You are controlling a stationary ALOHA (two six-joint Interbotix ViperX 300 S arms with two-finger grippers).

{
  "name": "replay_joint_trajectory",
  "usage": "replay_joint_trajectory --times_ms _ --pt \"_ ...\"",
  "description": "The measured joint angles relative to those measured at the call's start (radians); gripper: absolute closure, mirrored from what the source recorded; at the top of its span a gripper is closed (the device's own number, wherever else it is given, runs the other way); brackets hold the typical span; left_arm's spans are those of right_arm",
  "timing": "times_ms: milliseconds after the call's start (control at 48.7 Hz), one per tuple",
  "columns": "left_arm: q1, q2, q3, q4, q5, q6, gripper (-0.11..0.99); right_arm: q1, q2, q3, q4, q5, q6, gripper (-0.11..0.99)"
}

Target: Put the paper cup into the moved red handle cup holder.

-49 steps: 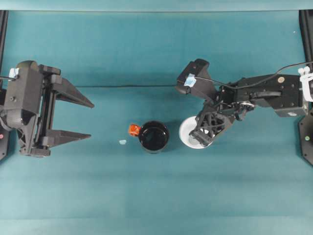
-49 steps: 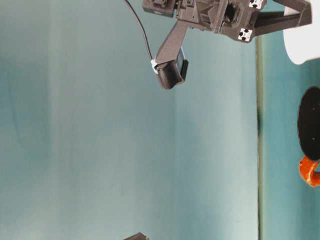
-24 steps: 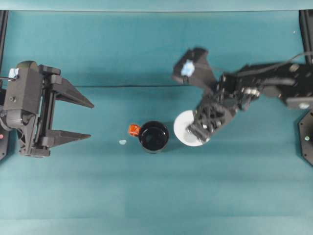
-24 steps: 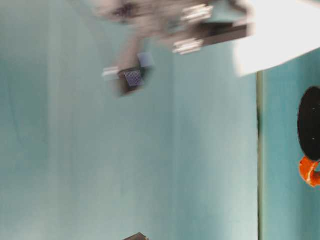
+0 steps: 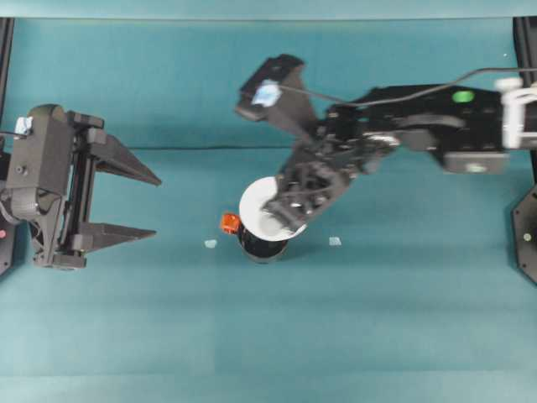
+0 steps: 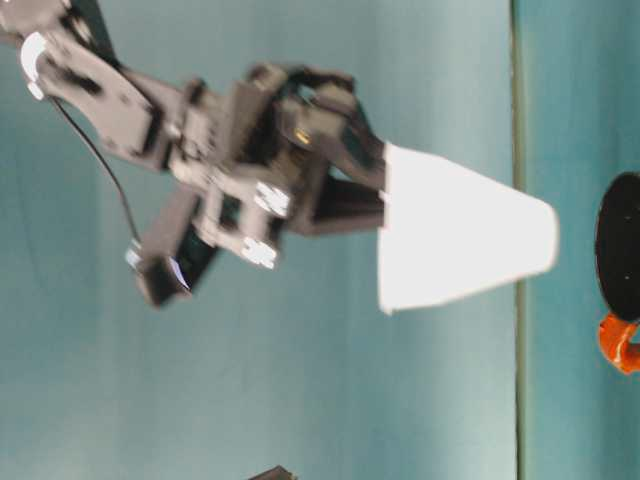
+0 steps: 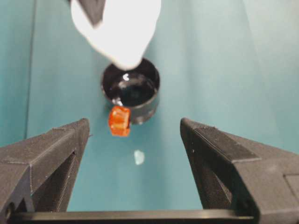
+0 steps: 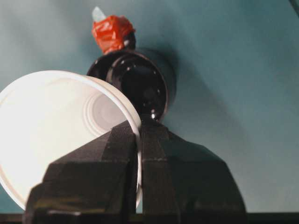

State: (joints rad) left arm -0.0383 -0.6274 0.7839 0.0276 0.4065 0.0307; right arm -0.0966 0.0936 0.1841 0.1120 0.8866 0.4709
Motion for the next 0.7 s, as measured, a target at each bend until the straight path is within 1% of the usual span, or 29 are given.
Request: replay_joint_trajectory --times_ms 62,103,164,205,226,288,308,329,390,431,452,513,534,575,698 --pt "0.002 0.0 0.0 -0.002 0.0 0.0 0.0 0.006 0.018 -0.003 -0.003 -0.003 0.0 0.99" --pt "0.0 0.0 0.0 0.0 0.0 0.0 0.0 0.009 0.031 -0.003 -0.006 -0.005 0.0 0.99" --pt "0.002 0.0 0.0 -0.002 0.0 0.002 0.0 0.015 0.046 -0.002 -0.017 -0.005 0.0 0.99" --pt "0.0 0.0 0.0 0.0 0.0 0.0 0.0 0.02 0.055 0.0 -0.028 -0.009 0.0 0.99" --pt "0.0 0.0 0.0 -0.002 0.0 0.0 0.0 0.021 0.058 0.0 -0.035 -0.012 0.0 0.99" --pt "0.0 0.0 0.0 0.0 0.0 0.0 0.0 0.026 0.067 0.008 -0.055 -0.032 0.0 0.99" --pt "0.0 0.0 0.0 0.0 0.0 0.0 0.0 0.028 0.071 0.012 -0.064 -0.041 0.0 0.99" --pt "0.002 0.0 0.0 -0.002 0.0 0.002 0.0 0.028 0.074 0.015 -0.069 -0.054 0.0 0.99" --pt "0.002 0.002 0.0 0.0 0.0 0.0 0.0 0.031 0.078 0.029 -0.08 -0.084 0.0 0.99" --pt "0.0 0.0 0.0 0.0 0.0 0.0 0.0 0.029 0.081 0.038 -0.081 -0.1 0.0 0.99" --pt "0.0 0.0 0.0 0.0 0.0 0.0 0.0 0.031 0.081 0.041 -0.084 -0.106 0.0 0.99" --pt "0.0 0.0 0.0 -0.002 0.0 0.0 0.0 0.029 0.084 0.052 -0.084 -0.115 0.0 0.99" --pt "0.0 0.0 0.0 0.0 0.0 0.0 0.0 0.029 0.084 0.057 -0.084 -0.118 0.0 0.99" --pt "0.0 0.002 0.0 0.0 0.0 0.0 0.0 0.031 0.086 0.063 -0.086 -0.12 0.0 0.99" --pt "0.0 0.002 0.0 0.0 0.0 0.0 0.0 0.032 0.092 0.08 -0.084 -0.132 0.0 0.99"
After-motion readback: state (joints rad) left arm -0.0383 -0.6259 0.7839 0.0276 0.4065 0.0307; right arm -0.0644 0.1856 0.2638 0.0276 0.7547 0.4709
